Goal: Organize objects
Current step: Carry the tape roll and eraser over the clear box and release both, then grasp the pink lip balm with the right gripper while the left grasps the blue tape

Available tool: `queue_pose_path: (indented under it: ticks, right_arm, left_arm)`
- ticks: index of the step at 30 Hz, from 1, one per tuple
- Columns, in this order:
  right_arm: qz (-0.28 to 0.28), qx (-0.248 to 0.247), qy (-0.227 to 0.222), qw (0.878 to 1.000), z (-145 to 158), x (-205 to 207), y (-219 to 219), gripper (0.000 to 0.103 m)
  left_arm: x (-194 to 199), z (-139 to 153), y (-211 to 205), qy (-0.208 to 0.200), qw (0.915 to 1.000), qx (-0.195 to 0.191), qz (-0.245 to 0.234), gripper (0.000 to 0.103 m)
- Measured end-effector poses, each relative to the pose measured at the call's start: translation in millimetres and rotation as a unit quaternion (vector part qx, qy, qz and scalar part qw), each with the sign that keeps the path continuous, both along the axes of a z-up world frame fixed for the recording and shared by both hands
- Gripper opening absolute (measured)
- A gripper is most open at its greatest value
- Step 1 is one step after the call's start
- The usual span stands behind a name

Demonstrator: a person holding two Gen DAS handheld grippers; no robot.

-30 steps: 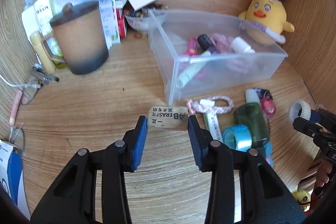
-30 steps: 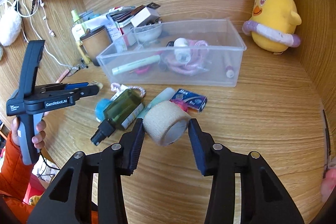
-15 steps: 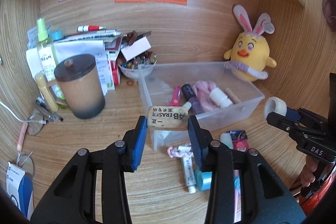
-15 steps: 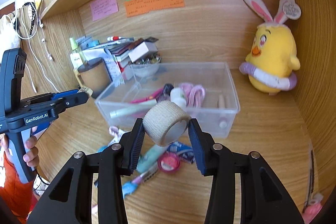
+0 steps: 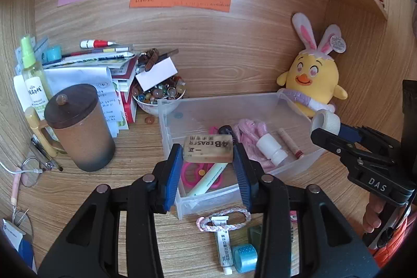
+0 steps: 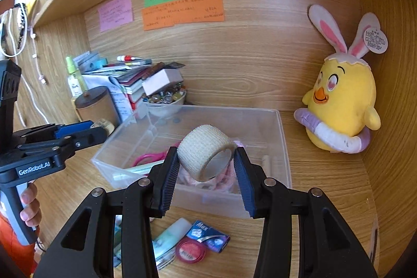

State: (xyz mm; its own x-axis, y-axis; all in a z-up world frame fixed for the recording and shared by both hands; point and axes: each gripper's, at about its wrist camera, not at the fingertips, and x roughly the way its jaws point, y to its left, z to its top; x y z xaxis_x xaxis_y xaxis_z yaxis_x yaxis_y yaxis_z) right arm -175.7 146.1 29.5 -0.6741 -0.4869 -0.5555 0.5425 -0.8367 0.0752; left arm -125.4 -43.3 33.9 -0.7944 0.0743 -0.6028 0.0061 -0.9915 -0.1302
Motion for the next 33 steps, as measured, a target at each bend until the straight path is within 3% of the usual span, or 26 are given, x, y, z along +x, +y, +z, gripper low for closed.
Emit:
queue_pose_path:
  ticks: [10, 17, 21, 25, 33]
  right_arm:
    - [-0.018, 0.017, -0.073, 0.997, -35.8, -45.6, -0.6, 0.039]
    - [-0.013, 0.036, -0.069, 0.997, -41.6, -42.7, -6.6, 0.041]
    - [-0.012, 0.038, -0.061, 0.997, -37.7, -38.1, -6.4, 0.061]
    - [-0.009, 0.046, -0.042, 0.998, -31.3, -27.5, -6.8, 0.067]
    - [0.015, 0.036, -0.029, 0.999, -22.4, 2.8, 1.6, 0.075]
  left_arm:
    - [-27.6, -24.8, -5.0, -0.044, 0.9989, 0.016, -0.005, 0.039]
    - [-23.5, -22.8, -0.9, -0.042, 0.9989, 0.015, -0.016, 0.04]
    - [-15.1, -19.5, 4.4, -0.038, 0.9991, 0.004, -0.019, 0.059]
    - [-2.2, -17.2, 10.0, -0.032, 0.9992, -0.014, -0.016, 0.075]
    - [26.0, -24.2, 19.4, -0.038, 0.9984, -0.034, -0.024, 0.079]
